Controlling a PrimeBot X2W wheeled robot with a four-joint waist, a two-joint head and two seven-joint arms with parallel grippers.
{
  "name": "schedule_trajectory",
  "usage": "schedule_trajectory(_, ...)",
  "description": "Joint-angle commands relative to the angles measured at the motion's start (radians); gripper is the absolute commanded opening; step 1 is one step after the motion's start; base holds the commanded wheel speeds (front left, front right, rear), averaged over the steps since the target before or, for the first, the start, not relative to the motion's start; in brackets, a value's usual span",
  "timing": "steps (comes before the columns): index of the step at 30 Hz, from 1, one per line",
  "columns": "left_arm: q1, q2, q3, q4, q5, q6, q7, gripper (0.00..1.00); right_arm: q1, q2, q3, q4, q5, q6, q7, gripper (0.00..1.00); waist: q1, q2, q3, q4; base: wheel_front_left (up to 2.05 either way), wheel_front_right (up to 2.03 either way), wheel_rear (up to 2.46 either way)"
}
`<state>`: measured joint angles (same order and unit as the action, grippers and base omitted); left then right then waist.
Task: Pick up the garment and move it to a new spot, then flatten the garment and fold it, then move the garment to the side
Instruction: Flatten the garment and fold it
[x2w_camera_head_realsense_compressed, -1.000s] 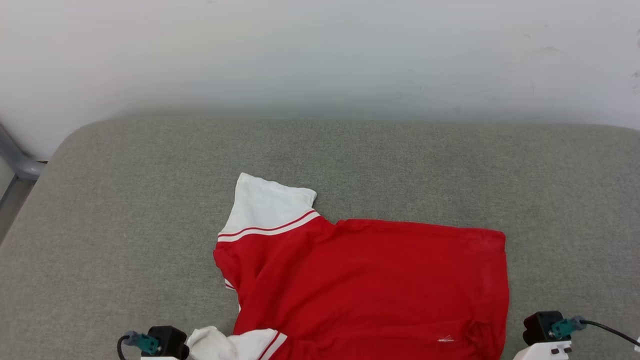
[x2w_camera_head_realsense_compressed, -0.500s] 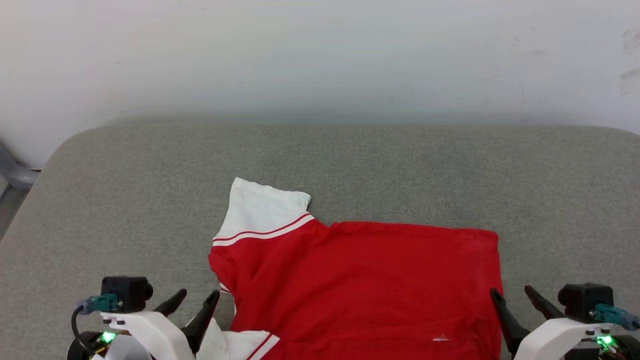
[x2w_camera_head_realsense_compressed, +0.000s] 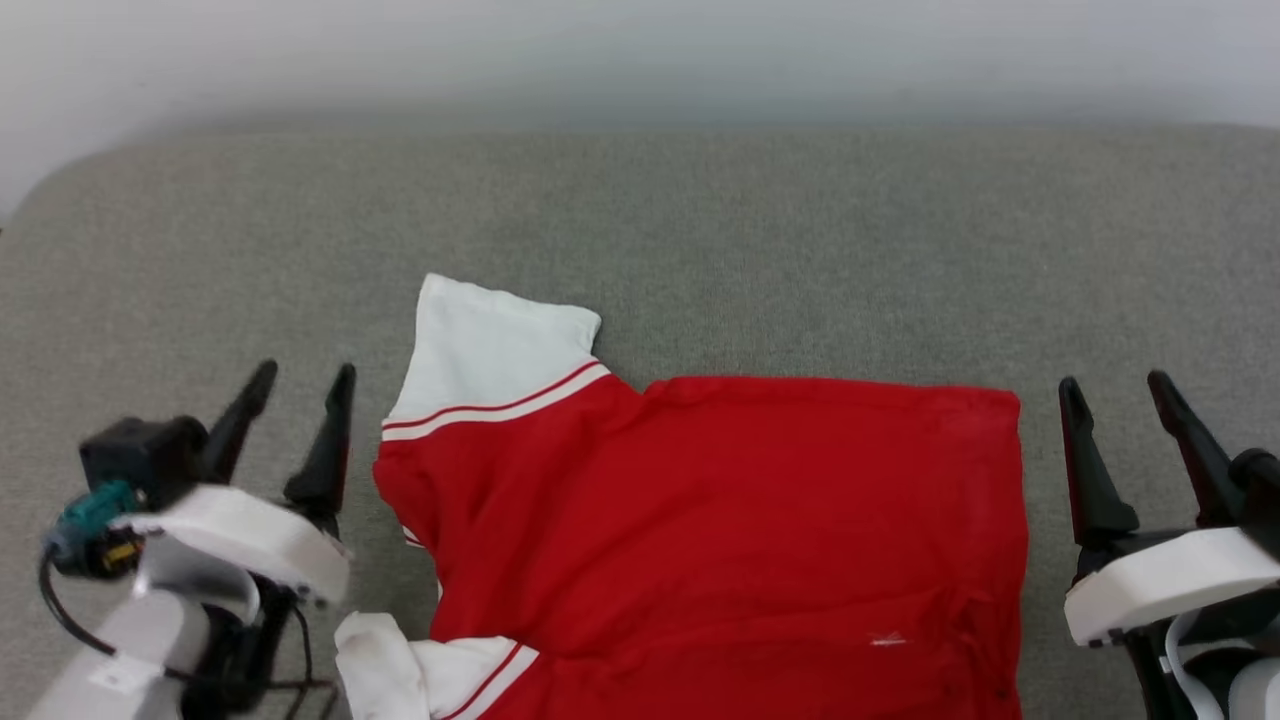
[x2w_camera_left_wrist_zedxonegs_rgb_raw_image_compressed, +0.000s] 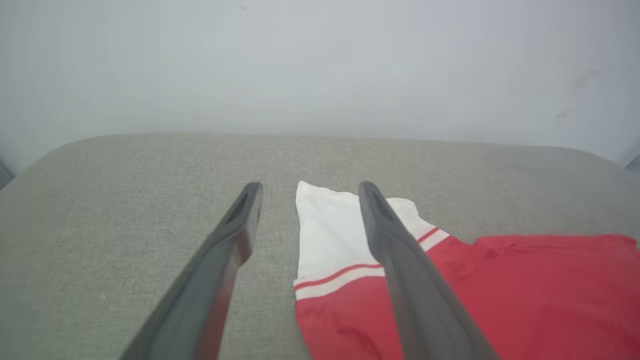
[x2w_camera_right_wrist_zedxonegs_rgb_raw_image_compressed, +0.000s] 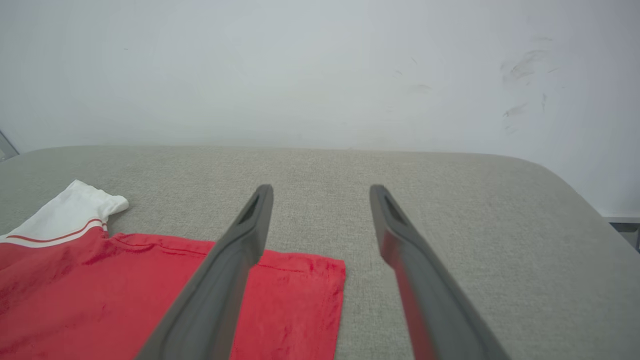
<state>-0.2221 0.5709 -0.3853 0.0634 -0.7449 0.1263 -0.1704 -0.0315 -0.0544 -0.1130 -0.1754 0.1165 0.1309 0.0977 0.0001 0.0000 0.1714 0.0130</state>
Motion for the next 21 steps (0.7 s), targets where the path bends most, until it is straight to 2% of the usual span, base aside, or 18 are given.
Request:
schedule_trajectory(1, -0.044, 0.01, 0.009, 0.011, -0.003, -0.013, -0.001, 1.0, -0.02, 0.005, -0.003, -0.013, -0.003, 0.0, -0.002, 1.0, -0.0001, 0.0, 0.064, -0.018, 0.0, 0.0, 0.0)
schedule_trajectory(7, -0.208, 0.037, 0.011, 0.082, -0.03, -0.099, 0.063, 1.0, -0.066, 0.005, -0.006, -0.023, 0.025, 0.0, -0.009, 1.0, -0.0001, 0.0, 0.143, -0.049, 0.0, 0.0, 0.0)
schedule_trajectory(12, -0.349, 0.051, -0.002, 0.176, -0.087, -0.186, 0.174, 1.0, -0.093, 0.005, 0.016, -0.005, 0.047, 0.0, -0.03, 1.0, -0.0001, 0.0, 0.18, -0.082, 0.0, 0.0, 0.0)
schedule_trajectory(17, -0.467, 0.098, -0.017, 0.287, -0.181, -0.235, 0.371, 1.0, -0.115, 0.005, 0.049, 0.014, 0.065, 0.0, -0.05, 1.0, -0.0001, 0.0, 0.215, -0.13, 0.0, 0.0, 0.0)
schedule_trajectory(21, -0.535, 0.148, -0.047, 0.341, -0.265, -0.249, 0.577, 1.0, -0.12, 0.005, 0.056, 0.032, 0.078, 0.0, -0.066, 1.0, -0.0001, 0.0, 0.244, -0.161, 0.0, 0.0, 0.0)
